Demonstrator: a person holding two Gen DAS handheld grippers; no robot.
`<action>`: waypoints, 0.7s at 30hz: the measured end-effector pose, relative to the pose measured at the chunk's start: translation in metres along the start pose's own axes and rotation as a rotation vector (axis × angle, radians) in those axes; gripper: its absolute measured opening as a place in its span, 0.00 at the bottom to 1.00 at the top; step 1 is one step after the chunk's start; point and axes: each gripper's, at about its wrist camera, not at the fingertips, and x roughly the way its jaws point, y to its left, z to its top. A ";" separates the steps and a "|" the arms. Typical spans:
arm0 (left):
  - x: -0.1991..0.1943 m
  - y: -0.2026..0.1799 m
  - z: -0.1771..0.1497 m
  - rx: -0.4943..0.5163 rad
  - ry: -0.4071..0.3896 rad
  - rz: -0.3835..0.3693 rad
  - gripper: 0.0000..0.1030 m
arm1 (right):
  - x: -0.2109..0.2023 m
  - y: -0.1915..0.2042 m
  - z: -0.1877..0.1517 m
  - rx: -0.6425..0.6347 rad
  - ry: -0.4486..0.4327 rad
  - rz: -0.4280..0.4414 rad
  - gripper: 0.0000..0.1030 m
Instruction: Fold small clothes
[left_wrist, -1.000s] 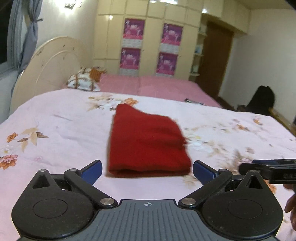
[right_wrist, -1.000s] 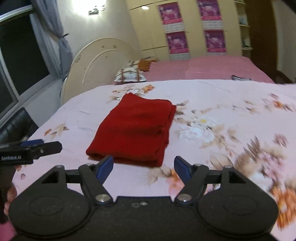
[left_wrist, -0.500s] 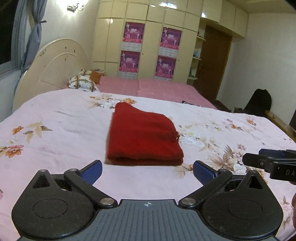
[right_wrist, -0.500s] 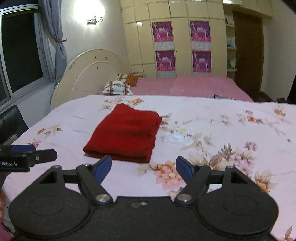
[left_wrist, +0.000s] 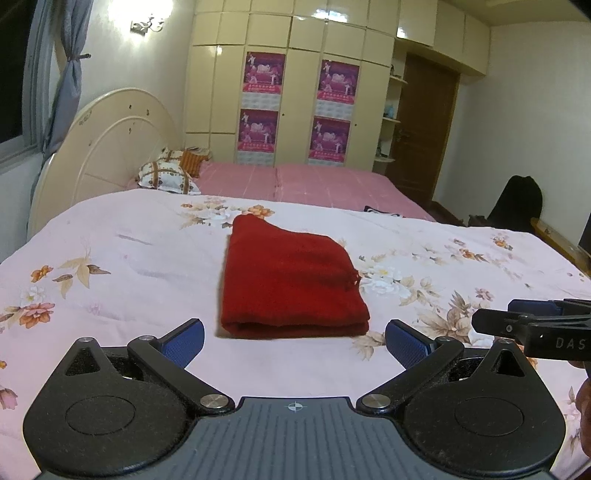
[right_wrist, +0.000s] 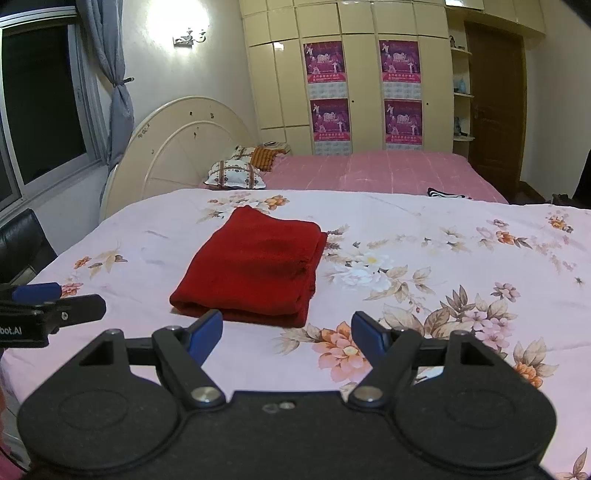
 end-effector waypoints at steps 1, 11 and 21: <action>0.000 -0.001 0.000 0.001 0.000 -0.001 1.00 | 0.000 0.000 0.000 0.001 -0.003 0.000 0.73; 0.003 -0.006 0.003 0.017 0.001 -0.009 1.00 | -0.004 -0.006 0.001 0.019 -0.018 -0.012 0.73; 0.005 -0.008 0.006 0.029 0.001 -0.017 1.00 | -0.005 -0.005 0.003 0.022 -0.017 -0.016 0.73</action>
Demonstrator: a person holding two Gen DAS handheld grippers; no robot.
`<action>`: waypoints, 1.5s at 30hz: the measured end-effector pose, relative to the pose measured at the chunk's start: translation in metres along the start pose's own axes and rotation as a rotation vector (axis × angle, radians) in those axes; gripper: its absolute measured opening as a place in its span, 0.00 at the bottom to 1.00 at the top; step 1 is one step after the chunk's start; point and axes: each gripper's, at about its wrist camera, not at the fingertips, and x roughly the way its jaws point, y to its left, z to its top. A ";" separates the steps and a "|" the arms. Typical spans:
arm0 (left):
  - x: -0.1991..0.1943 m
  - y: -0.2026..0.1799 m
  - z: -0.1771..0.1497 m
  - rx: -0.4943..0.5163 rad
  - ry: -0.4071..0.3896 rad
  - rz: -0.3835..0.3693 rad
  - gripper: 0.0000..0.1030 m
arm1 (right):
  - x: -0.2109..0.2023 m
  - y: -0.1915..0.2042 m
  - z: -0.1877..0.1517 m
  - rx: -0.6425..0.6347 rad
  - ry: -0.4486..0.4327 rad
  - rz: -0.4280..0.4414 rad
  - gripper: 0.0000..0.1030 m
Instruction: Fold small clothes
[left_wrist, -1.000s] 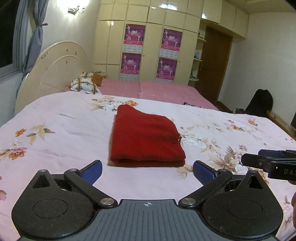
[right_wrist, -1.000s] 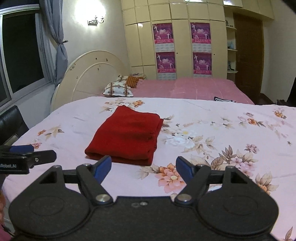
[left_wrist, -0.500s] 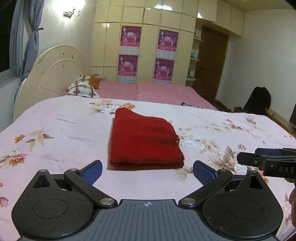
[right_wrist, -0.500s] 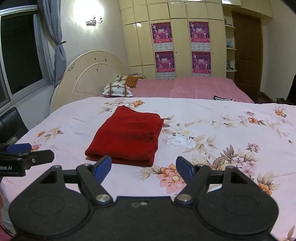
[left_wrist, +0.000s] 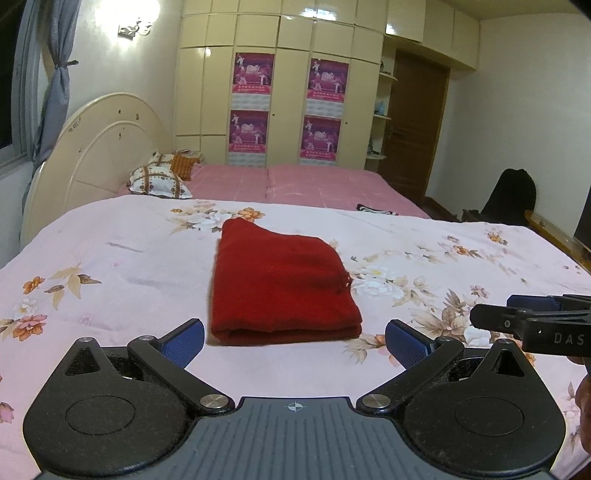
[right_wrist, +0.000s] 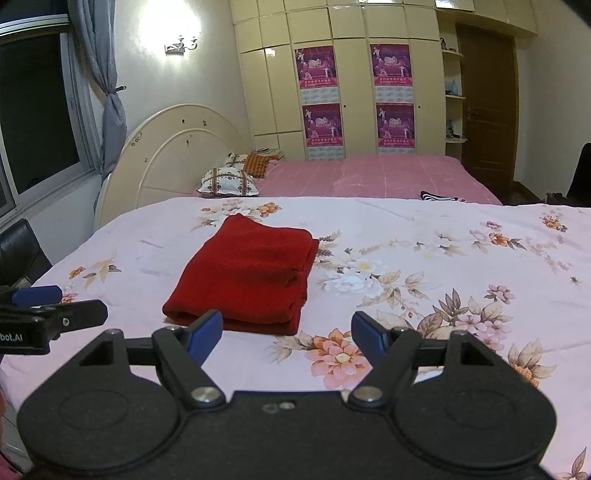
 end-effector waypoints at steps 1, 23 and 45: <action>0.000 0.000 0.000 0.000 0.000 0.000 1.00 | 0.000 0.000 0.000 0.000 0.003 0.000 0.73; 0.004 0.003 0.003 0.014 0.001 -0.007 1.00 | 0.003 -0.001 0.000 0.001 -0.006 0.000 0.73; -0.004 0.007 -0.001 0.046 -0.054 -0.002 1.00 | 0.006 0.010 0.000 -0.021 -0.008 -0.002 0.73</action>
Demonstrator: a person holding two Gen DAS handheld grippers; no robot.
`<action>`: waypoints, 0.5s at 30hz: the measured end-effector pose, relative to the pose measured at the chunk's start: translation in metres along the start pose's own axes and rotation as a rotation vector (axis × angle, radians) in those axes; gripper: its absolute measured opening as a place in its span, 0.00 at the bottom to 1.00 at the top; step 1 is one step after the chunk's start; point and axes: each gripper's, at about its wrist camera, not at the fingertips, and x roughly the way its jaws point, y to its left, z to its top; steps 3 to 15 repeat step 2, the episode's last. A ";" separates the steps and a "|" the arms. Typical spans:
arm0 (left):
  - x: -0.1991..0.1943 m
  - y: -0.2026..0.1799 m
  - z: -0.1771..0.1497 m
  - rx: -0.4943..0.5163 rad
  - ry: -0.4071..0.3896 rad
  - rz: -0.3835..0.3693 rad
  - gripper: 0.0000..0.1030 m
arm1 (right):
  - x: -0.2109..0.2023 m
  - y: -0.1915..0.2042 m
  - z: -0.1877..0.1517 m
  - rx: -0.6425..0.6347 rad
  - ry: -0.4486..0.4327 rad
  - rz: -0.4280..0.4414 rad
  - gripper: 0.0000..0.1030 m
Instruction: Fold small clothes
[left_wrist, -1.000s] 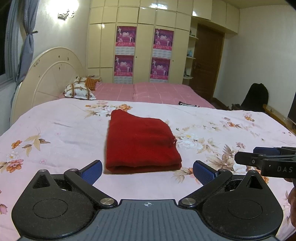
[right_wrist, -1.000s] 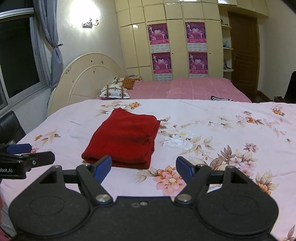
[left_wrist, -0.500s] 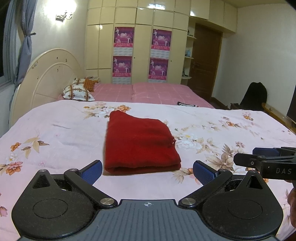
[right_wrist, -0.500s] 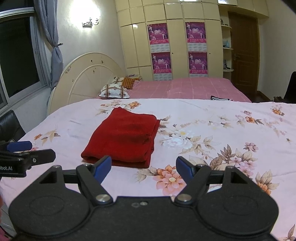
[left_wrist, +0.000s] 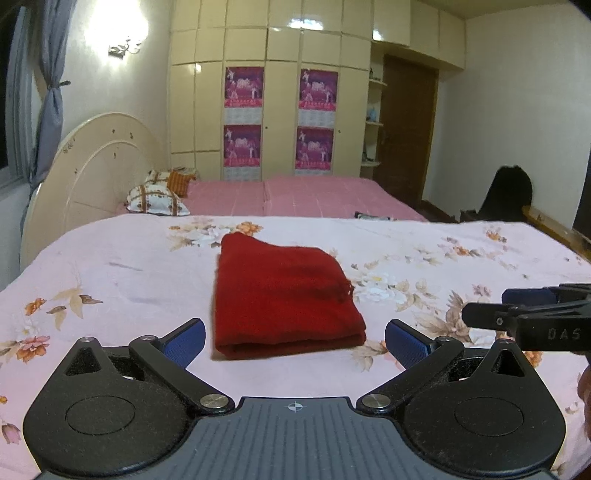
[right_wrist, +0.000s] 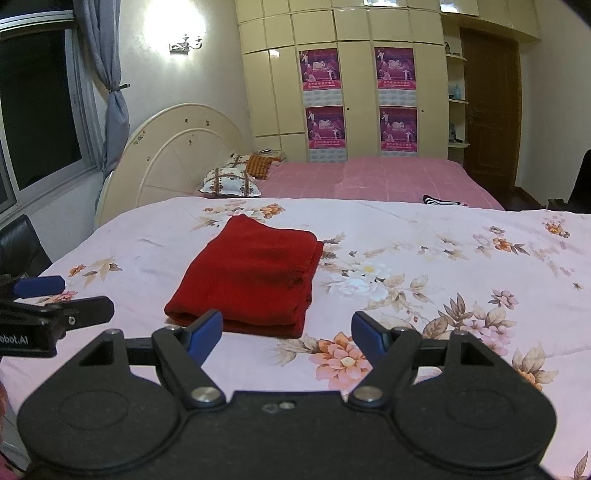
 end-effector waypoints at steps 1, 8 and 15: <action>-0.001 0.001 0.000 -0.006 -0.006 -0.001 1.00 | 0.000 0.001 0.001 -0.002 -0.001 0.000 0.73; -0.002 0.001 0.001 -0.008 -0.004 -0.006 1.00 | 0.001 0.002 0.001 -0.004 -0.001 0.001 0.73; -0.002 0.001 0.001 -0.008 -0.004 -0.006 1.00 | 0.001 0.002 0.001 -0.004 -0.001 0.001 0.73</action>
